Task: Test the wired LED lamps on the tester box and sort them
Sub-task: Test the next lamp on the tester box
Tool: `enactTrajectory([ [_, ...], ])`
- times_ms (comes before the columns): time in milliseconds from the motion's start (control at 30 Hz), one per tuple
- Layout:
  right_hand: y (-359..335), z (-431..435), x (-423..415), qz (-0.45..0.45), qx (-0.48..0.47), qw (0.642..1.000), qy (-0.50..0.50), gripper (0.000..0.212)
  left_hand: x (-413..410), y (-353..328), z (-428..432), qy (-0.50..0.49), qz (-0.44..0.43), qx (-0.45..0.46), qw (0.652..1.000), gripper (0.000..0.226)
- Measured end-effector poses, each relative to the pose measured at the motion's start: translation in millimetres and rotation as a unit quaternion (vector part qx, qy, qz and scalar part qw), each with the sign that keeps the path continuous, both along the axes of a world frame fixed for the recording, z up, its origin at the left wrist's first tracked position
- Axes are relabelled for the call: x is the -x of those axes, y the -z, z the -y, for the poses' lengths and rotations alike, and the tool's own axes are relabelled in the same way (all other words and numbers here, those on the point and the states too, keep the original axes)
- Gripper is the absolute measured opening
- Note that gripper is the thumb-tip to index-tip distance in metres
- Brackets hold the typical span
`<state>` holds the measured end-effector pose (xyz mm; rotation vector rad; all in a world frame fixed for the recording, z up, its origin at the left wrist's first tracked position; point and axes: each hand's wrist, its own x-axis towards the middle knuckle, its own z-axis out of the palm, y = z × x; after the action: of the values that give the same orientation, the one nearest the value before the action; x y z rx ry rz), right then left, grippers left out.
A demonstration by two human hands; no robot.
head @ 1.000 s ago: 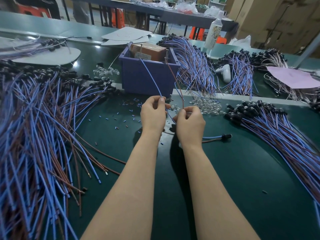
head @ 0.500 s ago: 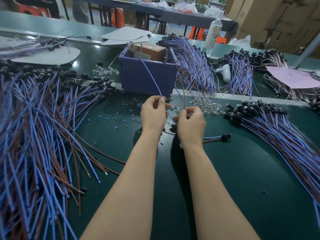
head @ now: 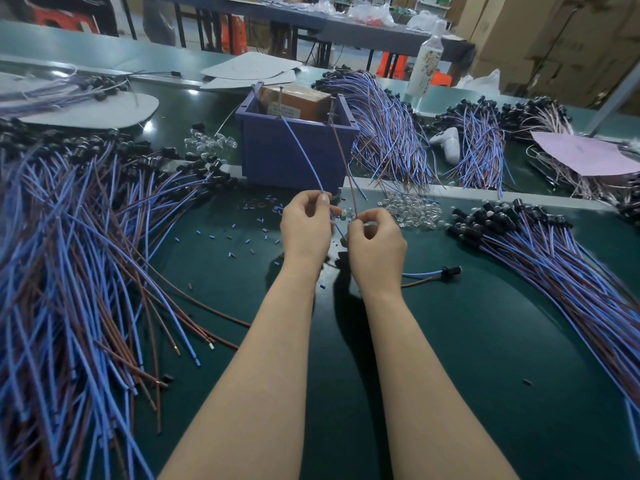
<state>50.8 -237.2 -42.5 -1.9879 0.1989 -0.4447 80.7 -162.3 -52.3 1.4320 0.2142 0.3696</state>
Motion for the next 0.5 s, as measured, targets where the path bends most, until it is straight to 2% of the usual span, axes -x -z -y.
enactTrajectory([
  [500,0.0,1.3,0.5,-0.005,0.002,1.0,-0.012,0.006,3.6,-1.4,1.7,-0.004,0.001,0.0,1.0,0.014],
])
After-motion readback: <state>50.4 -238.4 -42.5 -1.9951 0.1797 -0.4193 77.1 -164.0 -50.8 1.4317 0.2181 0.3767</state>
